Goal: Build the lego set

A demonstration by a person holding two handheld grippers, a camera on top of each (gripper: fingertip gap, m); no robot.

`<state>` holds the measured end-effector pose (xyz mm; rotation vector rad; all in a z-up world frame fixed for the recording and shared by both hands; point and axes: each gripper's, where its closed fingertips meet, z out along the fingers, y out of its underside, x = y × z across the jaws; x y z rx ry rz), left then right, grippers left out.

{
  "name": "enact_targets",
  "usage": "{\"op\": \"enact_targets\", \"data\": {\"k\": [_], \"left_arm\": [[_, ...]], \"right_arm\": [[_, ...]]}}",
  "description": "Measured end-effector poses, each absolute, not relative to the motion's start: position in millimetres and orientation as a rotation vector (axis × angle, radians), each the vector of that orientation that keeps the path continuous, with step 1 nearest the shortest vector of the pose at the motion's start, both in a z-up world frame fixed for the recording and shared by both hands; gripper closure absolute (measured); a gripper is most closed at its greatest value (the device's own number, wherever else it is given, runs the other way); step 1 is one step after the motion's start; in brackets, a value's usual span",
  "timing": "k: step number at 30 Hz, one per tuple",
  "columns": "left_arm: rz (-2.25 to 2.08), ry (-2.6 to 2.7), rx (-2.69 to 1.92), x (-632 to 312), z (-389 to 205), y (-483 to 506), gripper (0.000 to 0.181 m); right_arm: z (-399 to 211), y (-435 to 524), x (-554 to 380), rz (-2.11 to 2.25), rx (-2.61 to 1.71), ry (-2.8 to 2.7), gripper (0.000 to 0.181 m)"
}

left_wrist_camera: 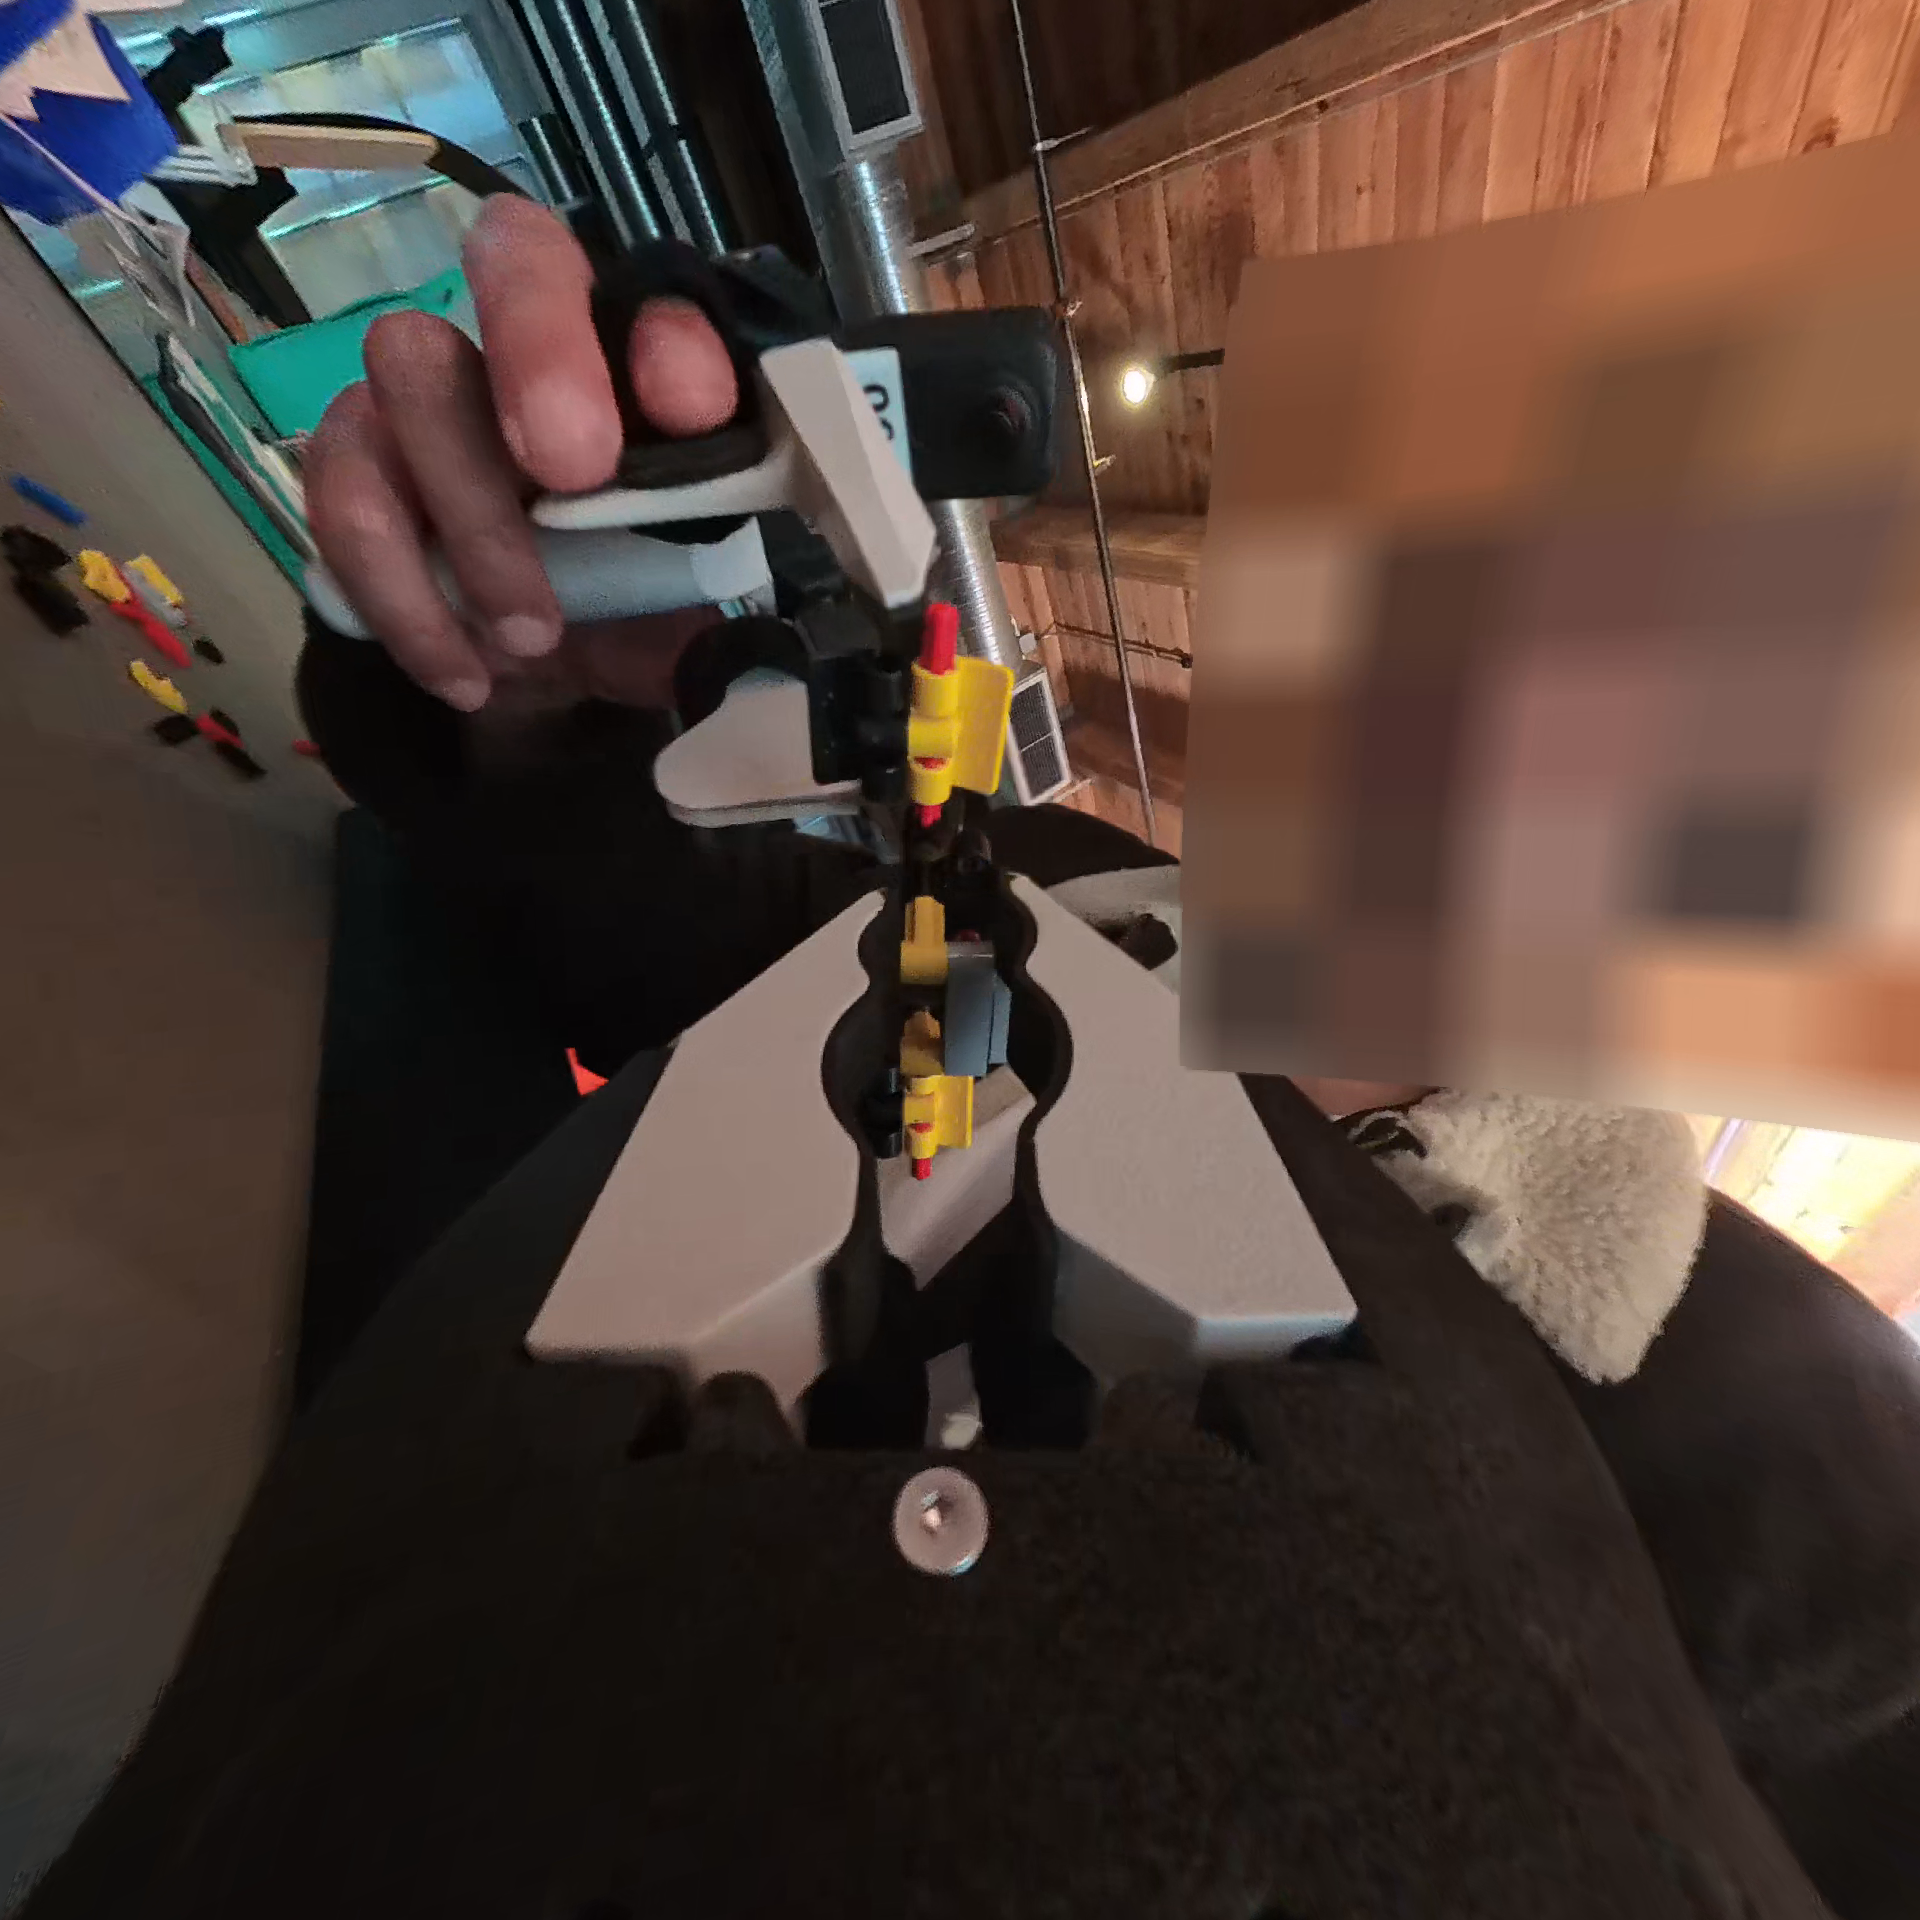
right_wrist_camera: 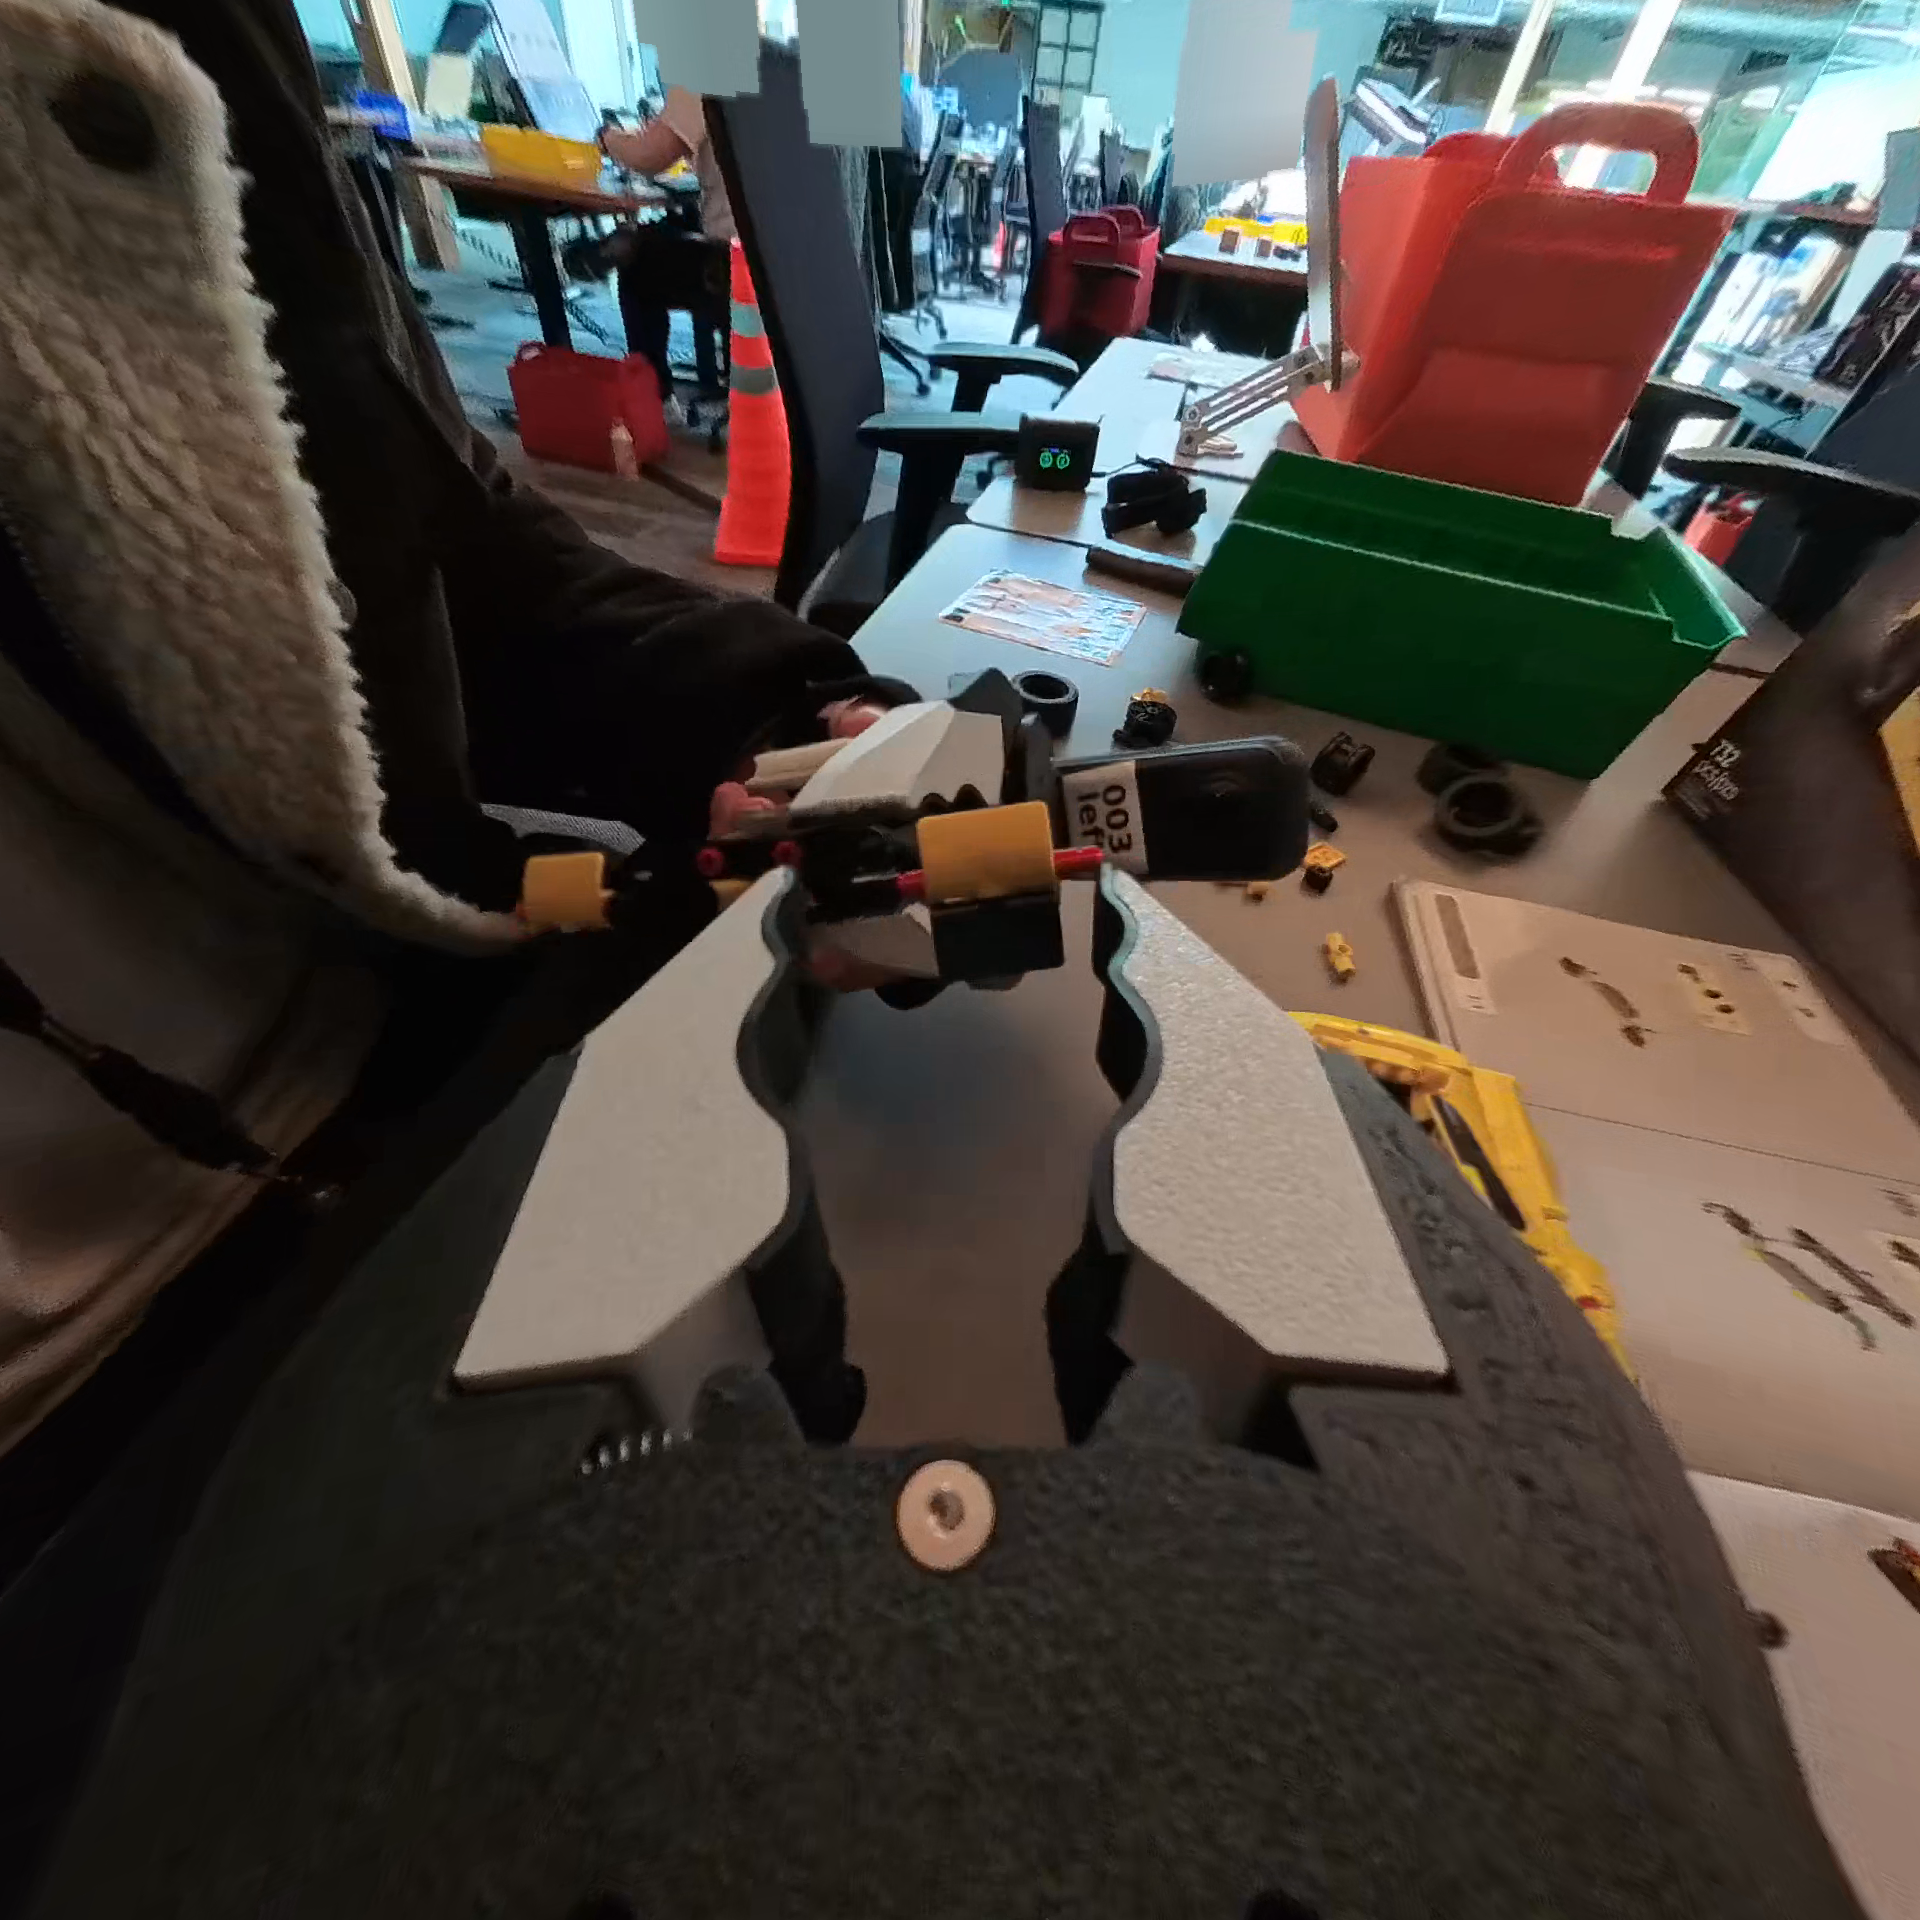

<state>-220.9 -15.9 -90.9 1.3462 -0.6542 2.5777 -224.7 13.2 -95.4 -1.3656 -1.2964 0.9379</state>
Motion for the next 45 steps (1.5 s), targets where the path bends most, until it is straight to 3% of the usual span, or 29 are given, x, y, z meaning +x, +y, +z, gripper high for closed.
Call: {"op": "enact_targets", "data": {"k": [32, 43, 45], "left_arm": [[2.445, -0.613, 1.353, -218.6, -104.7, -16.8, 0.167], [2.524, -0.604, 1.41, -217.0, -102.3, -5.4, 0.167], [2.559, -0.609, 1.484, -216.1, -104.9, 2.5, 0.166]], "right_arm": [[-115.7, 8.9, -221.8, 0.822, -1.395, -1.371, 0.15], [-111.7, 19.4, -221.2, 0.983, -1.431, -1.212, 0.149], [-114.8, 29.2, -216.2, 0.923, -1.43, -1.17, 0.137]]}}
